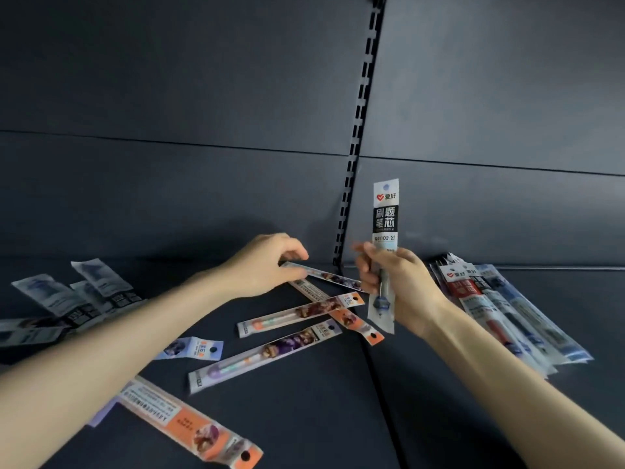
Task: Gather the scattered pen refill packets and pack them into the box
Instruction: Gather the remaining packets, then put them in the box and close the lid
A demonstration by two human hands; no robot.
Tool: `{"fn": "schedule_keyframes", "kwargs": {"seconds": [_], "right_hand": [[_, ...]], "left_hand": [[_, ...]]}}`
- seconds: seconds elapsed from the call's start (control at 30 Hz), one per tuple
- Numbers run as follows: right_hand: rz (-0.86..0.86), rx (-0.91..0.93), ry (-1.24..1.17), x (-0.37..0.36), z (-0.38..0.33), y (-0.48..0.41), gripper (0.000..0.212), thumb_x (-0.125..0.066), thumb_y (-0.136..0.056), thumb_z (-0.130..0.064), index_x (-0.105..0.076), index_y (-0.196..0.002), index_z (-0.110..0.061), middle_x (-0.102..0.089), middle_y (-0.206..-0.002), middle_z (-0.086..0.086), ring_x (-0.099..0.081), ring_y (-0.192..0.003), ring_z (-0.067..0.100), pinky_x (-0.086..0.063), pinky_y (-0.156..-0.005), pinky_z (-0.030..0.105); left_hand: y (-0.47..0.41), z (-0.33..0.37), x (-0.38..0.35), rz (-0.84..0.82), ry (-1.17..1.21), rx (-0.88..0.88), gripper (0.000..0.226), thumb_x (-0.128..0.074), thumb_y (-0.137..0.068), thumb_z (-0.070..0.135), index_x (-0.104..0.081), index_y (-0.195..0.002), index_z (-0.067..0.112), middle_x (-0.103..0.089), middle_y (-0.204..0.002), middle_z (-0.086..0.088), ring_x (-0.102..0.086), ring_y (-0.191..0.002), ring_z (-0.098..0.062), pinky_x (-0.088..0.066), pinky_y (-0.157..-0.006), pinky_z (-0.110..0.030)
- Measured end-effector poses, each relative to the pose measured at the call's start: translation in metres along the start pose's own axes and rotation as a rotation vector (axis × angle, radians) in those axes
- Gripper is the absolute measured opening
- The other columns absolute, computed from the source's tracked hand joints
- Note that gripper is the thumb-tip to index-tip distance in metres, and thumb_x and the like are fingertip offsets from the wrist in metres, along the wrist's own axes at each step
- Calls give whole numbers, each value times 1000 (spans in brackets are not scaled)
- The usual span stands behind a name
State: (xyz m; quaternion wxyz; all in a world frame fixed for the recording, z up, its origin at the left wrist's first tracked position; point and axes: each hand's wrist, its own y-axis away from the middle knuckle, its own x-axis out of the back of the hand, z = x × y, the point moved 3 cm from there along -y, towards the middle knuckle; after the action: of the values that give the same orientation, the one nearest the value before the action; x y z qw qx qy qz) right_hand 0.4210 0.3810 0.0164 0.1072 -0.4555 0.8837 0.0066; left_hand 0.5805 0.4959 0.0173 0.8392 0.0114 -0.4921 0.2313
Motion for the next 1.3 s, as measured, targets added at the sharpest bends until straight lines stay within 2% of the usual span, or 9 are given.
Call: {"fn": "schedule_keyframes", "kwargs": {"seconds": [0.13, 0.33, 0.47, 0.6, 0.8, 0.97, 1.1, 1.2, 1.3], "right_hand": [[-39, -20, 23, 6, 4, 4, 27, -41, -101, -20, -62, -101, -3, -53, -61, 6, -41, -48, 14, -37, -47, 26], [15, -31, 129, 16, 7, 2, 26, -46, -99, -22, -64, -95, -3, -38, -54, -1, -27, -46, 11, -26, -42, 22], [-15, -63, 130, 12, 12, 2, 26, -49, -98, -22, -64, -96, -1, -39, -52, -2, -26, -44, 10, -24, -41, 21], [-27, -64, 119, 8, 14, 3, 25, -50, -97, -20, -63, -92, 1, -39, -52, 0, -26, -43, 10, -25, -40, 20], [-12, -26, 45, 0, 6, 11, 27, -51, -97, -18, -62, -82, 3, -50, -48, 5, -40, -33, 14, -38, -38, 21], [7, 25, 69, 0, 4, 13, 27, -51, -97, -17, -62, -84, 3, -51, -49, 4, -40, -35, 13, -38, -39, 23], [6, 53, 53, -4, 3, 18, 26, -54, -95, -15, -62, -78, 2, -49, -51, 5, -35, -37, 11, -32, -37, 22], [3, 47, 31, -10, 3, 20, 22, -61, -90, -18, -62, -80, 2, -48, -57, 6, -32, -40, 11, -29, -38, 21], [-27, 68, -14, -24, 1, 20, 35, -71, -75, -30, -59, -89, 0, -50, -68, 7, -35, -44, 11, -30, -40, 20]], "left_hand": [[-19, -3, -24, -239, -171, -52, 68, -57, -86, 51, -38, -143, 18, -39, -149, -1, -36, -137, -18, -28, -114, -36], [-13, -5, -32, -328, -145, -86, 89, -57, -70, 70, -43, -140, 17, -44, -130, 8, -40, -123, -9, -32, -106, -26], [-6, -7, -27, -347, -175, -124, 74, -66, -74, 58, -46, -137, 24, -42, -128, 11, -38, -120, -4, -31, -99, -18], [0, -8, -23, -281, -85, -141, 45, -71, -76, 48, -63, -115, 26, -53, -110, 10, -50, -104, -5, -41, -91, -22], [2, -2, -23, -400, -93, -68, 30, -67, -82, 42, -63, -96, 15, -63, -81, 8, -54, -67, -5, -39, -58, -22], [3, 4, -25, -497, -307, -80, 31, -52, -92, 44, -53, -89, 14, -55, -87, -5, -50, -75, -19, -38, -66, -33], [7, -2, -8, -225, -207, -3, 26, -53, -93, 36, -44, -75, 19, -50, -76, 4, -49, -69, -14, -35, -59, -27], [19, 6, 12, 124, 328, 123, 18, -59, -91, 26, -58, -86, 8, -64, -74, 0, -59, -64, -13, -43, -54, -24], [41, 31, 17, 247, 751, 140, 14, -63, -88, 20, -66, -96, 9, -73, -86, -4, -70, -79, -14, -53, -63, -25]]}}
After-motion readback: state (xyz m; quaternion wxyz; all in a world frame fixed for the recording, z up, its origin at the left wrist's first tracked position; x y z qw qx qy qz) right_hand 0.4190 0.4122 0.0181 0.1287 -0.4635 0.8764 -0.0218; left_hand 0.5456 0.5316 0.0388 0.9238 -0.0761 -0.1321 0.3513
